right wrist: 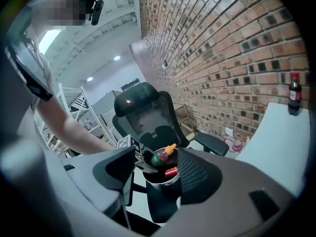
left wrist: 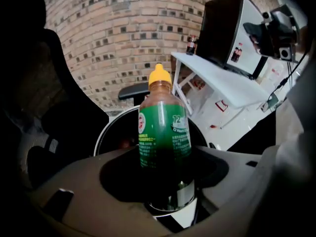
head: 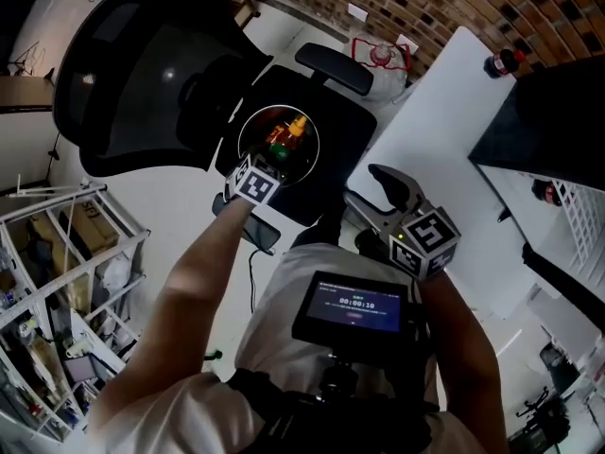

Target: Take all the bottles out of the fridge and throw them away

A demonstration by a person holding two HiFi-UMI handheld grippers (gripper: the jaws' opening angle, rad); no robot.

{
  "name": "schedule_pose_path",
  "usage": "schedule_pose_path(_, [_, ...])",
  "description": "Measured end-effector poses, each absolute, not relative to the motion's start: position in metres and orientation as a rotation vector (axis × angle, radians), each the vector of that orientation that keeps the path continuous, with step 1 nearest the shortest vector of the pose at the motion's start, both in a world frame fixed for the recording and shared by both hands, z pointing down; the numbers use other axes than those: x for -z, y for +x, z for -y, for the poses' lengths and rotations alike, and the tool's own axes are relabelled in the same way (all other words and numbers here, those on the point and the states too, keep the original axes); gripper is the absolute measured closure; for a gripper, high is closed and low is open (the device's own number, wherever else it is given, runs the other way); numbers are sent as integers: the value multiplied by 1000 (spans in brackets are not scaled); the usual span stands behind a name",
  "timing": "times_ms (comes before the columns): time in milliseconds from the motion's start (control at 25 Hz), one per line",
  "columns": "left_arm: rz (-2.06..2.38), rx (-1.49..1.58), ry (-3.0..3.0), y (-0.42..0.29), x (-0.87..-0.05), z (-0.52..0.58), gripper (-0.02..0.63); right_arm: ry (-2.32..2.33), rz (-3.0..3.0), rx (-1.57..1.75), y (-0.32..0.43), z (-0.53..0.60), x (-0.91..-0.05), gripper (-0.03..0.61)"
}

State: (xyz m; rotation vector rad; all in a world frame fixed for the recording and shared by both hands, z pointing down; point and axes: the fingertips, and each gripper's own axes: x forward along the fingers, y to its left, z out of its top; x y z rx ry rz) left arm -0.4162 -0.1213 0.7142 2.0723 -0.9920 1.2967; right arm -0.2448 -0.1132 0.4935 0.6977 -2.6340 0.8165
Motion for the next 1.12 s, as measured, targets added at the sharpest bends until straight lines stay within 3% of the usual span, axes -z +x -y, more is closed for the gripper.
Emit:
schedule_pose_path(840, [490,-1648,1437,-440,-887,100,328,1075,2345,-1059,-162,88,-542,301])
schedule_pose_path(1120, [481,-1678,1467,-431,-897,100,305,1139,2322,-1061,-144,83,-549,301])
